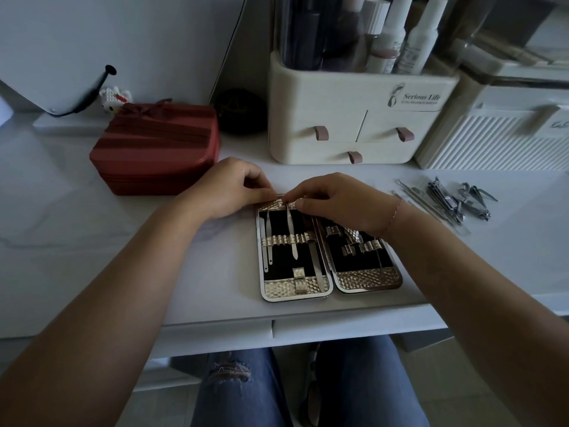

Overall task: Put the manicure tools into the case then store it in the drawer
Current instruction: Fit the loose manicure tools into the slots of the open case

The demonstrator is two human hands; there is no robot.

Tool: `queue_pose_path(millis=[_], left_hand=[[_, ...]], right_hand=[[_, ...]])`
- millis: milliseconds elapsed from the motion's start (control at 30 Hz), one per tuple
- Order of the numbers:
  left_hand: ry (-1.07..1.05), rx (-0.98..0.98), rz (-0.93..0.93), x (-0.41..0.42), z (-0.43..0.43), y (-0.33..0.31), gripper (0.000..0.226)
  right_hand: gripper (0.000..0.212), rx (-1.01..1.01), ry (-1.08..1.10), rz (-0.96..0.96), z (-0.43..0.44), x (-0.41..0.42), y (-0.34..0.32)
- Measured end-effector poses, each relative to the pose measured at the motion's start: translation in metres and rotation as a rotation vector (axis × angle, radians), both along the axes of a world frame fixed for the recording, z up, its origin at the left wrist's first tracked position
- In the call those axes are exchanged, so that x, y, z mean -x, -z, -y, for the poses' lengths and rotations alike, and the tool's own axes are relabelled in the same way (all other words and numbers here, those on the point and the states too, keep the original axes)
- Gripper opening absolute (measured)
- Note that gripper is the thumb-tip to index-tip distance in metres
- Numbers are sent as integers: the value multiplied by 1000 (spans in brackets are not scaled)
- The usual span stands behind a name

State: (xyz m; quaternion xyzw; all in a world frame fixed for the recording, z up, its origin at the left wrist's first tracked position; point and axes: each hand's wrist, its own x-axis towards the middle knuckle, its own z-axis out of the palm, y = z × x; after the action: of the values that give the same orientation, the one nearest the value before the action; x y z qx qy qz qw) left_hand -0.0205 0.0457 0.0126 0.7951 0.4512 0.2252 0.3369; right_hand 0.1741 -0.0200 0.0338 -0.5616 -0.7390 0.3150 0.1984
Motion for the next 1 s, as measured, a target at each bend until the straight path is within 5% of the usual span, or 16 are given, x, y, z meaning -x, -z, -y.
queue_pose_path(millis=[133,233,367,1000], left_hand=[[5,-20,9,2,-1,1,7],[10,-45,-1,1,-3,3,7],[30,-80,-6,0,-4,3,11],[46,-111,-7,1,-4,4,10]], right_hand=[[24,-151,106,-26,9,-17,-4],[14,-305,340,120,19,-67,-10],[10,-233,533,340,34,-121,-4],[25,-70,511,501,33,-120,-6]])
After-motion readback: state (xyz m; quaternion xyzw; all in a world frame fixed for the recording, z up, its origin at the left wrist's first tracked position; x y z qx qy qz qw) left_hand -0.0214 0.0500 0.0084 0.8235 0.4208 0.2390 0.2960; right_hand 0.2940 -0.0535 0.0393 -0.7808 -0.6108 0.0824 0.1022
